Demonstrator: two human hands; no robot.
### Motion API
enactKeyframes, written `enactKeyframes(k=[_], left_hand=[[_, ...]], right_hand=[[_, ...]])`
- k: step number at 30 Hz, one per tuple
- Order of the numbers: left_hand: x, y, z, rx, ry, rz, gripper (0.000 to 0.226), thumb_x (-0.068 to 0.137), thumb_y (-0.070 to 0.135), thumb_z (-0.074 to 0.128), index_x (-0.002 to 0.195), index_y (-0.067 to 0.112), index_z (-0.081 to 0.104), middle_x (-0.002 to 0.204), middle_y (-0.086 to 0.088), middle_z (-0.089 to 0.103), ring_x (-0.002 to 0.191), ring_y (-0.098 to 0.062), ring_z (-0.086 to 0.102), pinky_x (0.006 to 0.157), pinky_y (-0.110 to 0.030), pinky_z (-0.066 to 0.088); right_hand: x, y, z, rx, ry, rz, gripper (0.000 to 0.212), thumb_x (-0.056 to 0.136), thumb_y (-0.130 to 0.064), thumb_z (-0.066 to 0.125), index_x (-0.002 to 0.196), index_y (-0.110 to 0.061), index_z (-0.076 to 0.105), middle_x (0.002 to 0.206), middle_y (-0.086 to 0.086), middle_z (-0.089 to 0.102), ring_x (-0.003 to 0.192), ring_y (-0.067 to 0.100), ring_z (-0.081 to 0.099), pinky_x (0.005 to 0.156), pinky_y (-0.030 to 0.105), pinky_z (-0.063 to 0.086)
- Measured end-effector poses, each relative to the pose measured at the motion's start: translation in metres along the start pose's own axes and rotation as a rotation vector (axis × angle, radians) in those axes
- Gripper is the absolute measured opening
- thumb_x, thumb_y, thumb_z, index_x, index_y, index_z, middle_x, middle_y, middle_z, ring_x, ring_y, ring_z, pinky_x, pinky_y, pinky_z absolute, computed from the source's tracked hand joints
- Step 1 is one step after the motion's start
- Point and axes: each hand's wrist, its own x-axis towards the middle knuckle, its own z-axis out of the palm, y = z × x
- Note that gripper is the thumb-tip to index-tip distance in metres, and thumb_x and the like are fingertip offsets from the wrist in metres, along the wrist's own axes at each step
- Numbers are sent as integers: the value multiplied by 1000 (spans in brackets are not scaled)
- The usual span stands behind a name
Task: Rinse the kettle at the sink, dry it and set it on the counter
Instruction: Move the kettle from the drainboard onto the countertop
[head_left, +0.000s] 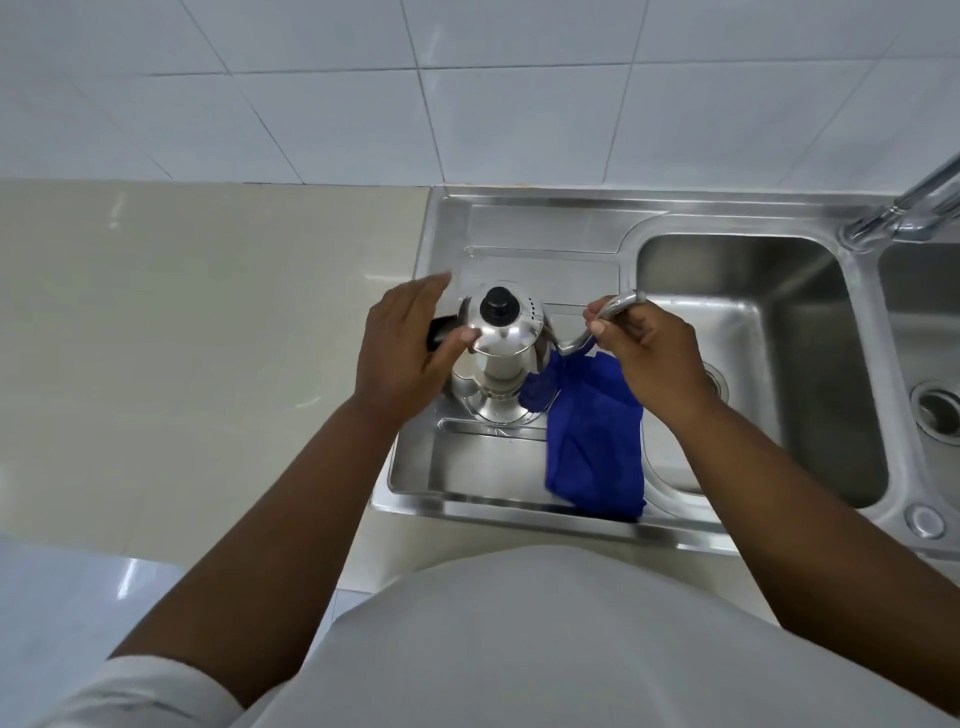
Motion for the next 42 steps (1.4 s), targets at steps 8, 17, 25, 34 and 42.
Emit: enactKeyframes(k=[8, 17, 25, 34, 42], left_hand=[[-39, -37, -9, -150, -92, -245, 32, 92, 24, 62, 123, 18, 56, 96, 8, 63, 83, -10, 57, 79, -29, 50], [-13, -48, -44, -207, -84, -292, 32, 88, 17, 68, 119, 16, 61, 89, 8, 62, 80, -6, 55, 72, -3, 38], [-13, -91, -90, -162, -55, -346, 33, 88, 20, 68, 120, 21, 60, 92, 7, 63, 85, -10, 56, 72, 0, 35], [-43, -154, -131, -205, 108, -511, 34, 88, 12, 66, 121, 18, 60, 99, 5, 65, 93, -16, 62, 81, -16, 44], [-53, -218, -162, -250, 133, -594, 36, 86, 9, 67, 119, 22, 62, 98, 4, 65, 89, -17, 62, 88, -28, 49]], right_hand=[[0, -6, -4, 119, -20, 18, 29, 91, -8, 70, 93, -37, 73, 108, -1, 77, 103, 22, 73, 98, 48, 57], [-16, -31, 6, 176, 0, -59, 30, 89, -6, 72, 90, -35, 76, 104, -6, 79, 102, 18, 74, 96, 48, 58], [-22, -59, 53, 278, -95, -73, 25, 86, 0, 73, 92, -24, 79, 105, 1, 79, 103, 24, 73, 96, 49, 57], [-18, -89, 143, 286, -229, -64, 22, 84, 2, 74, 92, -19, 77, 98, 1, 79, 97, 24, 74, 92, 45, 60], [-8, -94, 211, 192, -273, -88, 19, 80, -7, 80, 96, -15, 79, 96, 7, 79, 98, 29, 74, 97, 55, 56]])
